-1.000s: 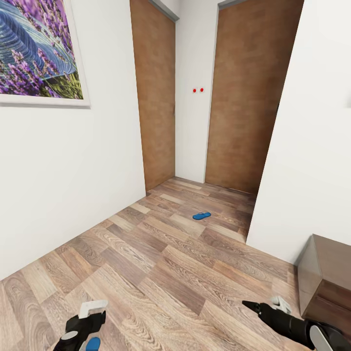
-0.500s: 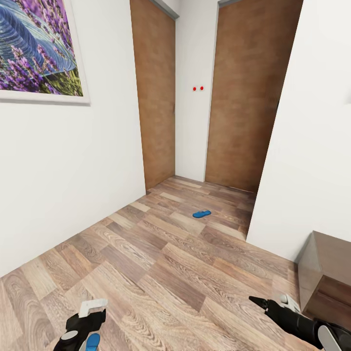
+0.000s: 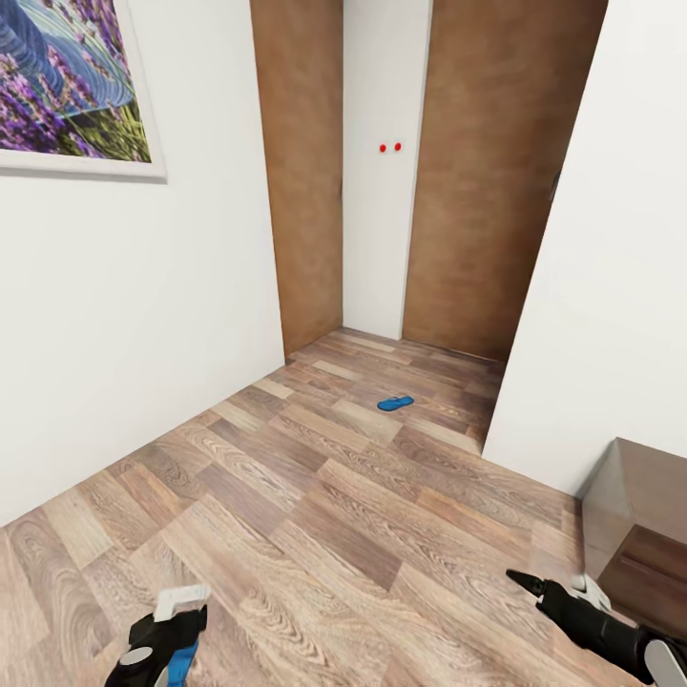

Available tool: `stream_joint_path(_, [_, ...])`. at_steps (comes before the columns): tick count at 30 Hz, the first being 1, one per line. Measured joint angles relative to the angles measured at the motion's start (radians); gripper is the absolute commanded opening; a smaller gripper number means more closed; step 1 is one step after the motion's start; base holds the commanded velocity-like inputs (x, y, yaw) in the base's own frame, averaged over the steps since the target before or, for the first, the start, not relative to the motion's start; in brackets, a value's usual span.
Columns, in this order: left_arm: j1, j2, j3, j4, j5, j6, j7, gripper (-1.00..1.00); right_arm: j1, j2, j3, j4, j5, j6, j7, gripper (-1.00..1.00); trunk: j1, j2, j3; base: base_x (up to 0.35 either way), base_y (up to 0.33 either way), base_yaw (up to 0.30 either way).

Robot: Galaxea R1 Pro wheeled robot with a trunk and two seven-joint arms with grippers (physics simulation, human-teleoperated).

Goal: In the bedroom, move the book from the bed onto either nightstand, and place the two sandals side by side next to the bed.

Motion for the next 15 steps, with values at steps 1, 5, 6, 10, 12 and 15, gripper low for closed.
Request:
stream_joint_path(1, [0.000, 0.000, 0.000, 0.000, 0.000, 0.000, 0.000, 1.00, 0.000, 0.000, 0.000, 0.000, 0.000, 0.000, 0.000, 1.00, 0.000, 0.000, -0.004, 0.000, 0.000, 0.000])
stream_joint_path(5, [0.000, 0.001, 0.000, 0.000, -0.001, 0.003, 0.008, 1.00, 0.000, 0.000, 0.000, 0.000, 0.000, 0.000, 0.000, 1.00, 0.002, -0.001, -0.019, 0.000, 0.000, 0.000])
stream_joint_path(6, [-0.001, 0.001, 0.000, 0.000, -0.001, 0.004, 0.015, 1.00, 0.000, 0.000, 0.000, 0.000, 0.000, 0.000, 0.000, 1.00, 0.003, -0.001, -0.023, 0.000, 0.000, 0.000])
stream_joint_path(10, [-0.005, 0.001, 0.000, -0.001, -0.002, 0.010, 0.032, 1.00, 0.000, 0.000, 0.000, 0.000, 0.000, 0.000, 0.000, 1.00, 0.004, -0.002, -0.039, 0.000, 0.000, 0.000])
stream_joint_path(12, [-0.018, 0.000, 0.000, -0.003, -0.003, 0.027, 0.041, 1.00, 0.000, 0.000, 0.000, 0.000, 0.000, 0.000, 0.000, 1.00, 0.005, -0.003, -0.046, 0.000, 0.000, 0.000])
stream_joint_path(15, [-0.052, -0.001, -0.001, -0.012, -0.005, 0.096, 0.052, 1.00, 0.000, 0.000, 0.000, 0.000, 0.000, 0.000, 0.000, 1.00, 0.007, -0.004, -0.058, 0.000, 0.000, 0.000])
